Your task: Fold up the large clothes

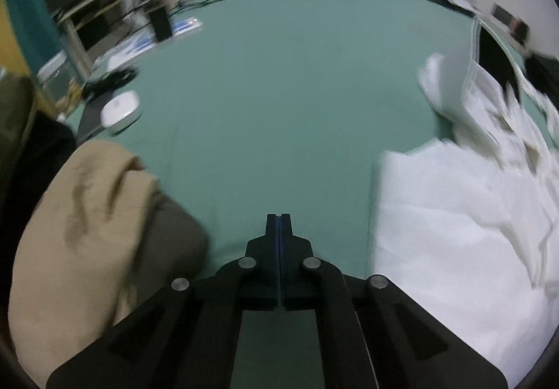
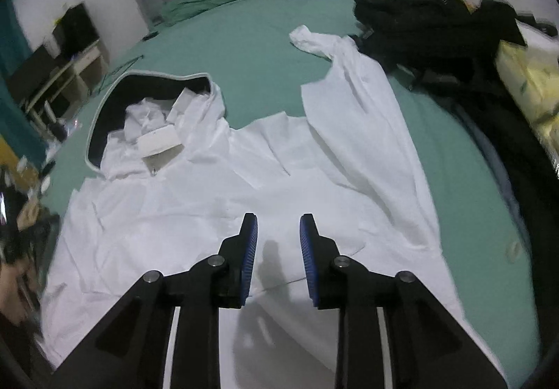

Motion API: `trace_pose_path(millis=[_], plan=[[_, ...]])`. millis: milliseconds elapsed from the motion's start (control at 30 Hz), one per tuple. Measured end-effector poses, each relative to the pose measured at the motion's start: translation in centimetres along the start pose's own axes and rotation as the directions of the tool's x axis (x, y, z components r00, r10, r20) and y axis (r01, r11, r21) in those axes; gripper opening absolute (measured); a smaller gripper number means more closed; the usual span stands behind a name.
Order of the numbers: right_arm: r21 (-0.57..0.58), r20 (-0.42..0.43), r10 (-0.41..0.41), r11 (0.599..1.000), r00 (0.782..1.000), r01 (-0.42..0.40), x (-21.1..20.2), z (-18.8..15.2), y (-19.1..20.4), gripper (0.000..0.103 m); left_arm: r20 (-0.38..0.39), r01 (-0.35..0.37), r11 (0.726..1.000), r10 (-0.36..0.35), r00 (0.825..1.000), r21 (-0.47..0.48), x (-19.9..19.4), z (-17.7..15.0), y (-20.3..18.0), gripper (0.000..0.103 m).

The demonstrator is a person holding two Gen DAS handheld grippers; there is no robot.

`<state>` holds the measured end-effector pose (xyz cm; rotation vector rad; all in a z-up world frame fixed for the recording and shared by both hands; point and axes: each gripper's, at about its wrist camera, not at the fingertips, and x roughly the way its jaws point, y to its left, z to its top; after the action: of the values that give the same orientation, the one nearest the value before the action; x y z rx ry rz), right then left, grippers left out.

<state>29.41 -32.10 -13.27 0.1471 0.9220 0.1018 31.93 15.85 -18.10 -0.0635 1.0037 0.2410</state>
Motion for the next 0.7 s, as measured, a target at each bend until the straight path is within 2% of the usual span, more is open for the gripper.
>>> trace_pose_path(millis=[67,133,167,267,333,367,400,433,467,500,567,700], plan=[[-0.067,-0.009,-0.042,0.997,0.999,0.042,0.4,0.4,0.4,0.030,-0.037,0.060,0.996,-0.062,0.997,-0.063,0.0,0.4,1.2,0.000],[-0.104,-0.016,-0.067,0.993,0.998,0.065,1.2,0.9,0.3,0.065,-0.030,0.108,0.991,-0.111,0.993,-0.083,-0.9,0.3,1.2,0.000],[-0.114,-0.011,-0.070,0.991,0.997,0.068,1.5,1.1,0.1,0.069,-0.025,0.131,0.988,-0.133,0.991,-0.083,-1.5,0.2,0.8,0.001],[-0.148,-0.030,-0.102,0.984,0.994,0.096,3.4,2.0,-0.7,0.070,-0.021,0.206,0.978,-0.207,0.978,-0.039,-2.9,-0.3,-1.0,0.008],[-0.152,-0.059,-0.065,0.987,0.996,0.056,4.4,2.5,-0.9,0.070,-0.033,0.225,0.974,-0.225,0.974,0.020,-3.3,-1.0,-2.9,0.019],[-0.165,-0.081,-0.041,0.986,0.996,0.027,5.1,2.5,-0.8,0.069,-0.044,0.232,0.972,-0.231,0.972,0.032,-3.0,-1.0,-3.3,0.028],[-0.182,-0.098,-0.034,0.983,0.995,0.016,5.7,2.4,-0.7,0.064,-0.066,0.240,0.970,-0.237,0.969,0.046,-2.5,-1.5,-3.9,0.032],[-0.213,-0.111,-0.035,0.977,0.993,0.010,6.3,2.1,-0.2,0.036,-0.097,0.243,0.968,-0.237,0.967,0.058,-1.8,-1.9,-4.4,0.033],[-0.239,-0.126,-0.038,0.971,0.991,0.007,6.7,1.9,0.1,0.018,-0.119,0.236,0.969,-0.227,0.967,0.066,-1.2,-2.3,-4.8,0.033],[-0.263,-0.133,-0.052,0.965,0.990,0.015,6.9,1.8,0.5,0.005,-0.101,0.227,0.970,-0.218,0.971,0.087,-1.2,-2.7,-5.0,0.033],[-0.296,-0.097,-0.075,0.954,0.992,0.043,6.4,1.7,1.2,0.005,-0.072,0.199,0.969,-0.190,0.979,0.146,-1.5,-3.1,-5.6,0.033],[-0.272,0.022,-0.115,0.955,0.993,0.117,3.8,2.7,1.3,0.004,-0.053,0.204,0.962,-0.197,0.979,0.182,-1.5,-3.2,-5.4,0.033]])
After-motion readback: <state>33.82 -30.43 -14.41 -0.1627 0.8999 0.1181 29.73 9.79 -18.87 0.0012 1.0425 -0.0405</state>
